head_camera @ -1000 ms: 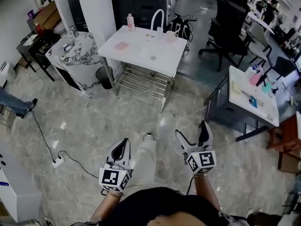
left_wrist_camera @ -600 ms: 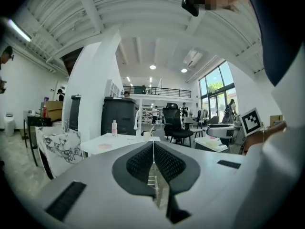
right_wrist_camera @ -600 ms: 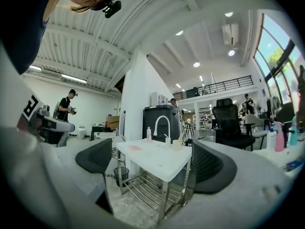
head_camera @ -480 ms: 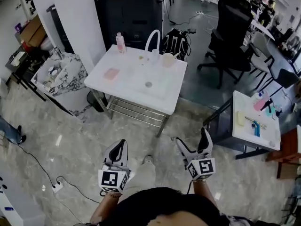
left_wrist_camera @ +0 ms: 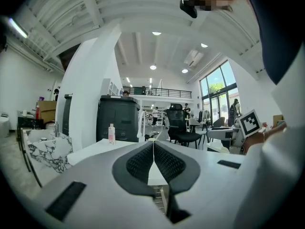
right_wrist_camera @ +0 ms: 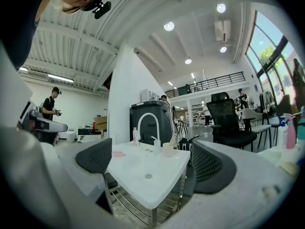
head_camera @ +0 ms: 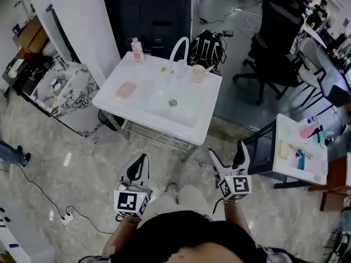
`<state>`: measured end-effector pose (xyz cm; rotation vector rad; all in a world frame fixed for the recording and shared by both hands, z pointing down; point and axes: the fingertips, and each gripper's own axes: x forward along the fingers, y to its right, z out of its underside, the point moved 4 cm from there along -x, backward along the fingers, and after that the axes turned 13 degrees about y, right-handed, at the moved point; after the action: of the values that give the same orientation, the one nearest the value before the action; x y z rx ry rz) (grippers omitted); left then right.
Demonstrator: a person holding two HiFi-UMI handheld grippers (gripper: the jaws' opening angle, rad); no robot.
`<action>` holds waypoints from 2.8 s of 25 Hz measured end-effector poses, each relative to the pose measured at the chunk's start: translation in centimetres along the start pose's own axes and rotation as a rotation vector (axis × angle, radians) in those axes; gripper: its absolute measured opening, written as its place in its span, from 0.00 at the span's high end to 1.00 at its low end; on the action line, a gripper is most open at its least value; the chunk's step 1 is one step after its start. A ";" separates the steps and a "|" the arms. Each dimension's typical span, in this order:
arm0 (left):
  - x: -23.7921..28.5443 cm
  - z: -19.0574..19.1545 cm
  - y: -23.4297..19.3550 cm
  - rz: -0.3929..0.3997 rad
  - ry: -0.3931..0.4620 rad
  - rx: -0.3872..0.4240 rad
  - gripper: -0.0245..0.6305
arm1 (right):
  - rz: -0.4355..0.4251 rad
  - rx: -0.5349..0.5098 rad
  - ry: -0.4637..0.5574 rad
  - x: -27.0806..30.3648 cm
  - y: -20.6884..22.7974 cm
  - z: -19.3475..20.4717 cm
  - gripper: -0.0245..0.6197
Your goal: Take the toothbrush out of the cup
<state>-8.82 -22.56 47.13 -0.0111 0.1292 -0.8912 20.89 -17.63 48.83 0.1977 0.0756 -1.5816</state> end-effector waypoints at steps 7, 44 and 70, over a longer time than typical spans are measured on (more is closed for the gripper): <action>3.9 0.7 -0.1 -0.025 0.002 0.009 0.96 | -0.033 0.047 -0.017 4.5 2.5 0.8 0.17; 7.7 0.7 -6.7 -0.497 -0.027 0.020 0.96 | -0.090 0.073 -0.365 42.7 16.0 17.1 0.52; 7.9 2.2 -5.4 -0.441 -0.012 0.005 0.96 | -0.120 0.101 -0.175 40.7 17.7 8.2 0.91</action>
<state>-7.82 -32.21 48.78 -0.0417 0.1149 -1.3321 37.53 -59.55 51.13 0.1345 -0.1305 -1.7177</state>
